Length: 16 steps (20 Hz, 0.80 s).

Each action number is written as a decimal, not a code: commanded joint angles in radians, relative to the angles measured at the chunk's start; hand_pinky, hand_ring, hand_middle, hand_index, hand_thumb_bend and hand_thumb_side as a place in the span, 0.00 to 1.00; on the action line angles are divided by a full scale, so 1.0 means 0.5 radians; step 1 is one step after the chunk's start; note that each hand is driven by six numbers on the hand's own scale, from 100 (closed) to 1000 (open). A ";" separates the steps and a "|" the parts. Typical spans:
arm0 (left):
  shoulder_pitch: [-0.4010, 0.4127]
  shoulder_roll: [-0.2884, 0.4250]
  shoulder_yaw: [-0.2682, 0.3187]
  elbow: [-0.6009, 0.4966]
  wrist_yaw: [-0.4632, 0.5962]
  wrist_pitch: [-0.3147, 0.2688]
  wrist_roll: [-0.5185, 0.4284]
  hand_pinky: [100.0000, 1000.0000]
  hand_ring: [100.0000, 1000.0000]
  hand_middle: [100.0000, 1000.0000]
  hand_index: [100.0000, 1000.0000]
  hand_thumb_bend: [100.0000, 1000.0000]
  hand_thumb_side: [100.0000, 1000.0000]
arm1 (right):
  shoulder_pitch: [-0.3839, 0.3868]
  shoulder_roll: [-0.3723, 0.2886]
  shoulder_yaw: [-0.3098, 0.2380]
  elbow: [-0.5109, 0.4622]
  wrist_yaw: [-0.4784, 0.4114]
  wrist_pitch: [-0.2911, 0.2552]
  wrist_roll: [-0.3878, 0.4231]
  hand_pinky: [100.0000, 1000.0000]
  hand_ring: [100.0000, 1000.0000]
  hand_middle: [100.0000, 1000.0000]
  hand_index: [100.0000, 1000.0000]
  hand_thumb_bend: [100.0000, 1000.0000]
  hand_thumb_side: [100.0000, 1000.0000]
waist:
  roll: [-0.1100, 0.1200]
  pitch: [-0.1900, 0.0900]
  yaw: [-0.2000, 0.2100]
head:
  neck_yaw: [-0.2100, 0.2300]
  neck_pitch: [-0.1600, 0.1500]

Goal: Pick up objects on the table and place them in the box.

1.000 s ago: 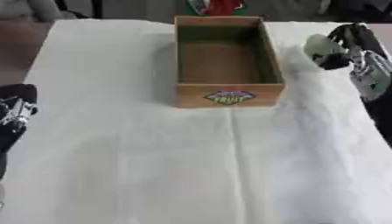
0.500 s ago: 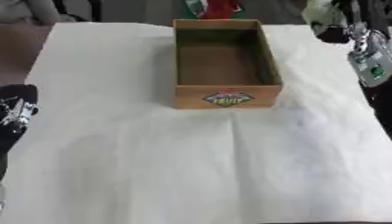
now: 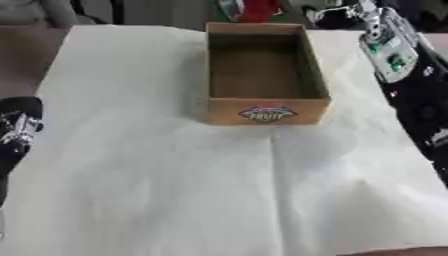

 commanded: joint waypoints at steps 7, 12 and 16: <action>-0.041 0.007 -0.007 -0.054 0.010 -0.001 -0.016 0.69 0.69 0.61 0.64 0.32 0.31 | -0.013 0.129 0.030 0.157 0.216 -0.104 0.237 0.33 0.51 0.53 0.65 0.32 0.00 | 0.019 -0.018 0.031 | -0.027 -0.036; -0.034 0.005 -0.004 -0.053 0.011 -0.001 -0.012 0.69 0.69 0.61 0.64 0.32 0.31 | 0.011 0.116 0.011 0.237 0.315 -0.113 0.534 0.55 0.69 0.72 0.81 0.39 0.00 | 0.019 -0.021 0.011 | -0.018 -0.034; -0.028 0.004 0.000 -0.050 0.010 -0.002 -0.008 0.69 0.69 0.61 0.64 0.32 0.31 | 0.015 0.082 -0.025 0.220 0.300 -0.099 0.753 0.69 0.79 0.81 0.85 0.45 0.00 | 0.020 -0.027 -0.011 | -0.009 -0.030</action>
